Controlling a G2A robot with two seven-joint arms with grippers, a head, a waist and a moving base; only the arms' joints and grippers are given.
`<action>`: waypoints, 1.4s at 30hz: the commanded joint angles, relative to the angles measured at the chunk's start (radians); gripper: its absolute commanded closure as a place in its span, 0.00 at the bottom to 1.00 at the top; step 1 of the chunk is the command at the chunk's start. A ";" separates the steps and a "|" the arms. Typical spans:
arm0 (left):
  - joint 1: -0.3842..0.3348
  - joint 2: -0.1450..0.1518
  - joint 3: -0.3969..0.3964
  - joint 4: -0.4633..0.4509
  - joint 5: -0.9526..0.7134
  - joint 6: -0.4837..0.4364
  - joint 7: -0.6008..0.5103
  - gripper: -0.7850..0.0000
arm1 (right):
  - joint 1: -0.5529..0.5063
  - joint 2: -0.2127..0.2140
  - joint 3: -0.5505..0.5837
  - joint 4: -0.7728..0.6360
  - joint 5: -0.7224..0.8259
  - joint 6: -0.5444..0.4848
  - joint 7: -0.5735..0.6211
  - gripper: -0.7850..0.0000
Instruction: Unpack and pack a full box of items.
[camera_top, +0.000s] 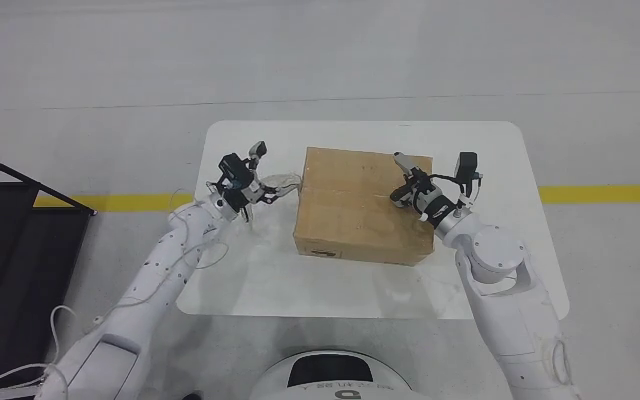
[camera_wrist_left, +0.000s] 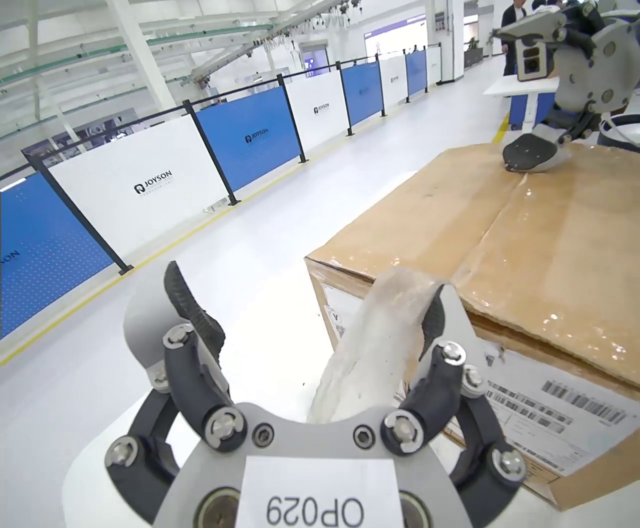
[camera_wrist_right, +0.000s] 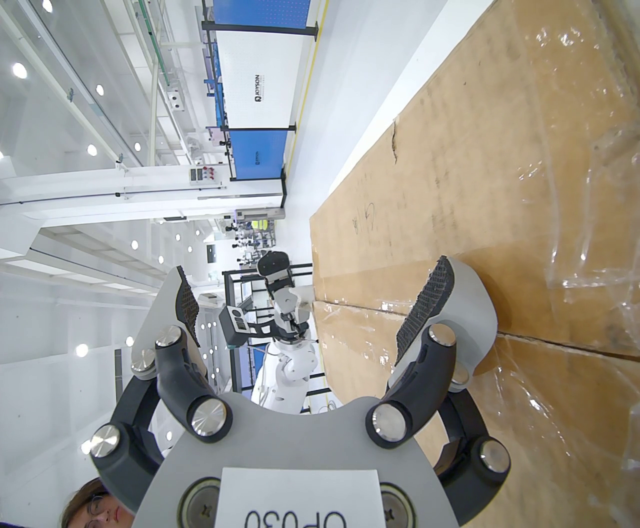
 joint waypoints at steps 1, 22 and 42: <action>0.015 0.003 -0.004 -0.036 0.021 0.031 -0.009 0.00 | 0.000 0.000 0.000 0.000 0.000 0.000 0.000 0.00; 0.183 0.047 -0.124 -0.520 0.074 0.006 -0.186 0.00 | 0.000 0.000 0.000 0.000 0.000 0.000 0.000 0.00; 0.139 0.050 -0.117 -0.074 0.089 -0.106 -0.114 0.00 | 0.000 0.000 0.000 0.000 0.000 0.000 0.000 0.00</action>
